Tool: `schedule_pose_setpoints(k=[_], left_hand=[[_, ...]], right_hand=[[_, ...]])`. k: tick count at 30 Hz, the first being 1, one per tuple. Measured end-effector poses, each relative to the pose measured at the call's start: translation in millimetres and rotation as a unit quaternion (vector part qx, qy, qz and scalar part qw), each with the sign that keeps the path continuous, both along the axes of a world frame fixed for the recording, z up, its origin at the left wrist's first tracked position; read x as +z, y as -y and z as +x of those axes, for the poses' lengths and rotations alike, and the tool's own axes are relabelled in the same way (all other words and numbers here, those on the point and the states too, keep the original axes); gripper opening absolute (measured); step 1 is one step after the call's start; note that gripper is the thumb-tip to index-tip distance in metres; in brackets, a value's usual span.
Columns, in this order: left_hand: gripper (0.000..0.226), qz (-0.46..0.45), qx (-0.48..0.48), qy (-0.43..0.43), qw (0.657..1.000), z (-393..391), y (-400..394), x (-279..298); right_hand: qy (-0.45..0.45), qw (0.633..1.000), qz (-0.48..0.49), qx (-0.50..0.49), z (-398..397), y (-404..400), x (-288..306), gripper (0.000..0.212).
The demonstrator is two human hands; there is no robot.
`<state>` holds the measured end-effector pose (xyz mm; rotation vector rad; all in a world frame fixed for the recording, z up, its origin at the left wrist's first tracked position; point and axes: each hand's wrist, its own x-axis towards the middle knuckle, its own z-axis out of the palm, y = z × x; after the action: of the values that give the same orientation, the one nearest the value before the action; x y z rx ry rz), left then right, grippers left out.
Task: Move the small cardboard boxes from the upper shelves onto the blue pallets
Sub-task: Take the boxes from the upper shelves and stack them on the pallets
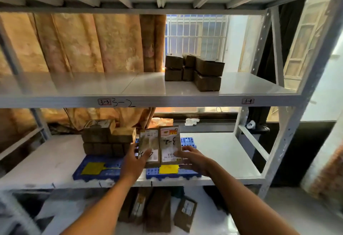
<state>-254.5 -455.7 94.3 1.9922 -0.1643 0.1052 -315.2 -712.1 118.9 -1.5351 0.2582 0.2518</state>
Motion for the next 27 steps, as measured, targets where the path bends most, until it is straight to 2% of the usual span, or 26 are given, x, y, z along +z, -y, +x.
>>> schedule_pose_setpoints(k=[3, 6, 9, 11, 17, 24, 27], left_hand=[[0.092, 0.023, 0.013, -0.073, 0.997, 10.0, 3.5, -27.6], [0.100, 0.022, 0.002, -0.110, 0.994, 23.5, 9.2, -44.1], [0.089, 0.015, 0.005, -0.126, 0.992, 43.6, 17.4, -49.4], [0.078, -0.007, 0.026, -0.134, 0.991, 64.5, 24.7, -51.2], [0.079, -0.065, 0.071, -0.147, 0.984, 134.1, 44.6, -54.0], [0.075, -0.057, 0.036, -0.160, 0.985, 207.1, 62.8, -71.9], [0.074, -0.044, 0.014, -0.164, 0.985, 224.4, 73.8, -78.6]], right_hand=[[-0.040, 0.998, 0.033, -0.029, 4.3, -3.1, -34.0, 0.055], [-0.054, 0.995, 0.054, -0.063, 15.0, -1.7, -53.6, 0.055], [-0.050, 0.996, -0.004, -0.076, 36.0, 2.2, -62.1, 0.052], [-0.047, 0.991, -0.027, -0.118, 58.2, 4.0, -65.1, 0.051], [-0.016, 0.965, -0.016, -0.262, 126.3, 16.5, -62.9, 0.053], [-0.016, 0.962, -0.057, -0.266, 196.0, 24.5, -79.0, 0.036], [-0.028, 0.955, -0.123, -0.270, 214.4, 22.0, -91.8, 0.032]])
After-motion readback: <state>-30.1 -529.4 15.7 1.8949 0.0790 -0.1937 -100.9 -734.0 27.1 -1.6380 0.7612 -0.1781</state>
